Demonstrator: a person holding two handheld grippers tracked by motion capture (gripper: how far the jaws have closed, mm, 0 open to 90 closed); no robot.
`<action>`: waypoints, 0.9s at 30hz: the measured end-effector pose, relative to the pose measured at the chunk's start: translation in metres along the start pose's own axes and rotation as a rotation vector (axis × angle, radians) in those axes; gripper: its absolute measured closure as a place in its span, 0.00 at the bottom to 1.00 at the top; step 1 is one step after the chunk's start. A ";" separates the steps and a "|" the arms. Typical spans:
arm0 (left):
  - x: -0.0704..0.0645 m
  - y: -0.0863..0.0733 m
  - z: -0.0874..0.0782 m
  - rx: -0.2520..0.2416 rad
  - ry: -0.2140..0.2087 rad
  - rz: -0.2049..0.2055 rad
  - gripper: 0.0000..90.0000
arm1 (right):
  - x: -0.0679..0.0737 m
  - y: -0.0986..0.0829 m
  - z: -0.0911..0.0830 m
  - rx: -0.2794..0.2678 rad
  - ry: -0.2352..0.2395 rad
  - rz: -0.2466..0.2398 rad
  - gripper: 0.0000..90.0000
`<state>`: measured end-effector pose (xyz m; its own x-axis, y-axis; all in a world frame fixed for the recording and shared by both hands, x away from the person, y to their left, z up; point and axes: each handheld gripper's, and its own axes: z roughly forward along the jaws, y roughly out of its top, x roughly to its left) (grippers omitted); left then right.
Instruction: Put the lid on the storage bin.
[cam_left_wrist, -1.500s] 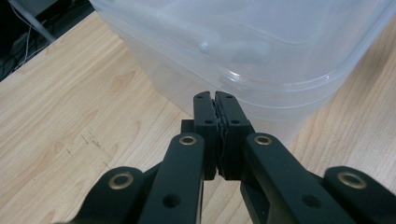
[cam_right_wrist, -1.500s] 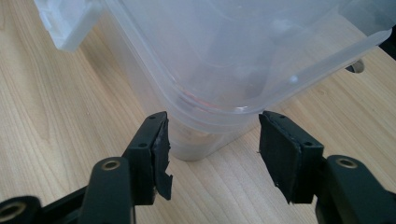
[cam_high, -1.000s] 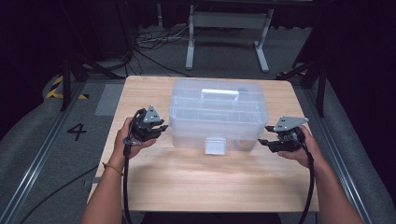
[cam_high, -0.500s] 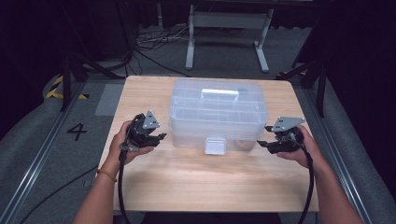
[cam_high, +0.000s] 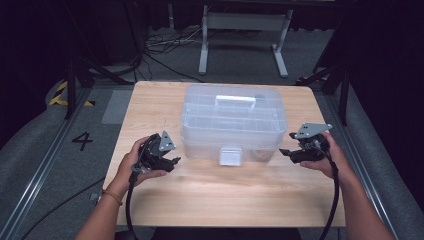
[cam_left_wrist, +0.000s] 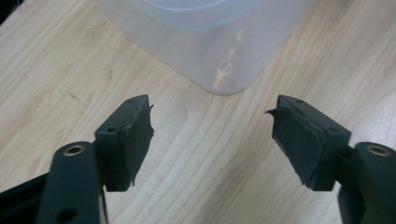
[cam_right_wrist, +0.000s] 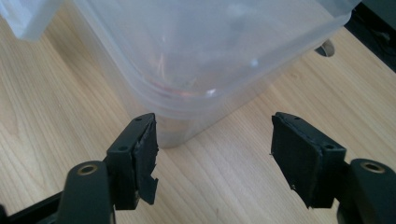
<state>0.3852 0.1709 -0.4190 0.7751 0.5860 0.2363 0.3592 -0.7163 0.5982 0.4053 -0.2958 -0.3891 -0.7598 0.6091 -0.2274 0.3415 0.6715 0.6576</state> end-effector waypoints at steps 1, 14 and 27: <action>-0.001 -0.001 0.002 0.001 0.000 -0.007 0.30 | 0.000 -0.002 0.000 0.007 -0.004 -0.009 0.34; -0.012 -0.023 0.018 0.048 0.012 -0.018 0.23 | -0.002 -0.030 -0.005 -0.018 -0.043 0.033 0.31; -0.020 -0.048 0.018 0.052 0.011 -0.027 0.21 | 0.007 -0.057 -0.004 -0.006 -0.055 0.046 0.31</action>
<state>0.3617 0.1872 -0.4664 0.7594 0.6089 0.2292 0.4061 -0.7189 0.5642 0.3782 -0.3313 -0.4259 -0.7122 0.6612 -0.2357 0.3720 0.6402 0.6721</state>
